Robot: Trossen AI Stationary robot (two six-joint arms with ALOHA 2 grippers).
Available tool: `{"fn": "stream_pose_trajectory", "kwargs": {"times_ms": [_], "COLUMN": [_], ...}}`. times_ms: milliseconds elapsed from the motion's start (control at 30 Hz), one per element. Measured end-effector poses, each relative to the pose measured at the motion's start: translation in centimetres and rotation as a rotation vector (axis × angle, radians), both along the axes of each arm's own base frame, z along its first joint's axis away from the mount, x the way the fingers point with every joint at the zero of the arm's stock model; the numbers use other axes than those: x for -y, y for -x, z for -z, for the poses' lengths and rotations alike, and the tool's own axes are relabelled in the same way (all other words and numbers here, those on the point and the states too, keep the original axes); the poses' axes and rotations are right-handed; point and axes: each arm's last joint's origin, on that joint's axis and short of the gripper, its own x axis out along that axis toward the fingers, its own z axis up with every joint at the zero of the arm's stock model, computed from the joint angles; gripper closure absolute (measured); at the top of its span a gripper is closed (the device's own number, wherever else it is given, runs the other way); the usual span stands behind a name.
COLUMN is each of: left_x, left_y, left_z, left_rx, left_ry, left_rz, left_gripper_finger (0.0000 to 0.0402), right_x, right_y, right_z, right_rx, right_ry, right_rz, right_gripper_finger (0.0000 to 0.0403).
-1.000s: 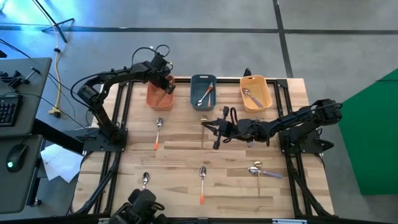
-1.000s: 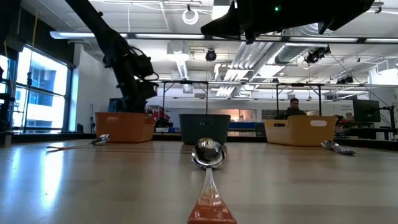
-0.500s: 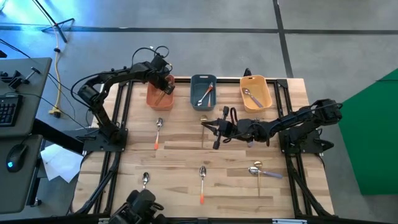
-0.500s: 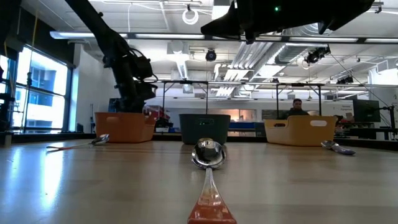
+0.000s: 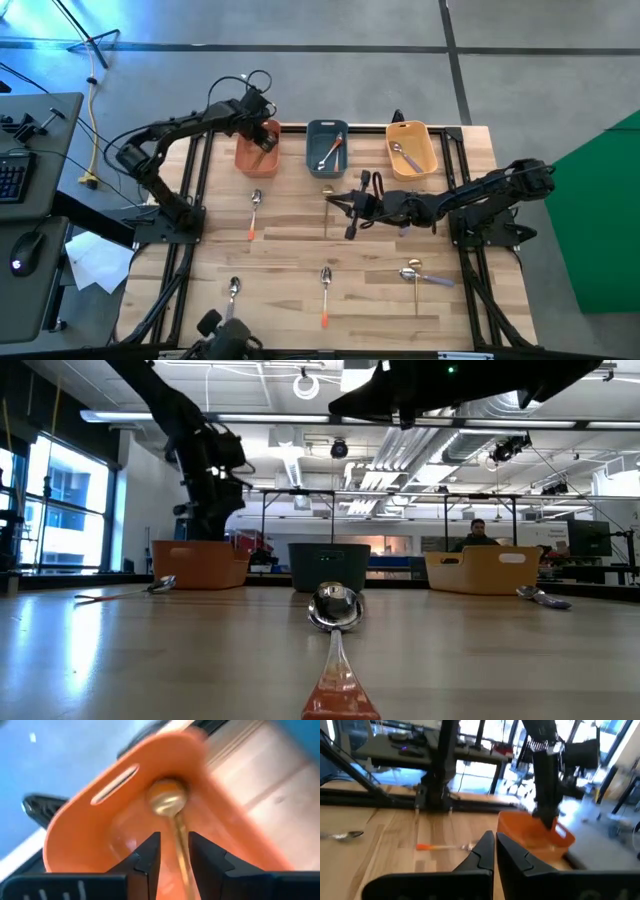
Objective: Sort silverware by color (type)
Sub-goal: Put the purple spoon into the yellow bin
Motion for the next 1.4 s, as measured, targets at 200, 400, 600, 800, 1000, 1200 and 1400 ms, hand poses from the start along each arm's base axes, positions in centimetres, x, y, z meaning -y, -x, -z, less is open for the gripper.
{"fn": "stream_pose_trajectory", "kwargs": {"times_ms": [200,400,600,800,1000,1200,1400], "left_x": [4.5,10.4,15.4,18.8,20.4,21.3,21.7], "left_y": [-0.2,0.3,0.9,1.6,1.7,1.5,1.4], "left_z": [-2.4,-3.4,-2.7,-1.5,-0.6,-0.5,-0.5], "left_rx": [0.163,0.349,0.602,0.762,0.807,0.778,0.786], "left_ry": [-0.159,-0.256,-0.331,-0.346,-0.369,-0.41,-0.402], "left_rz": [0.1,0.229,0.344,0.426,0.451,0.465,0.478], "left_gripper_finger": [0.0344,0.0357,0.0358,0.0358,0.0357,0.0357,0.0357], "right_x": [-1.1,-4.1,-7.5,-10.3,-12.5,-14.1,-14.6], "right_y": [1.8,4.3,7.2,10.6,13.6,15.4,15.5], "right_z": [0.5,1.6,0.8,0.9,1.7,3.2,4.7], "right_rx": [-0.185,-0.48,-0.742,-0.953,-1.146,-1.276,-1.291], "right_ry": [-0.095,-0.189,-0.357,-0.574,-0.699,-0.616,-0.543], "right_rz": [-0.019,0.019,0.061,0.117,0.19,0.251,0.282], "right_gripper_finger": [0.0401,0.0401,0.0385,0.0314,0.0236,0.0214,0.0215]}}
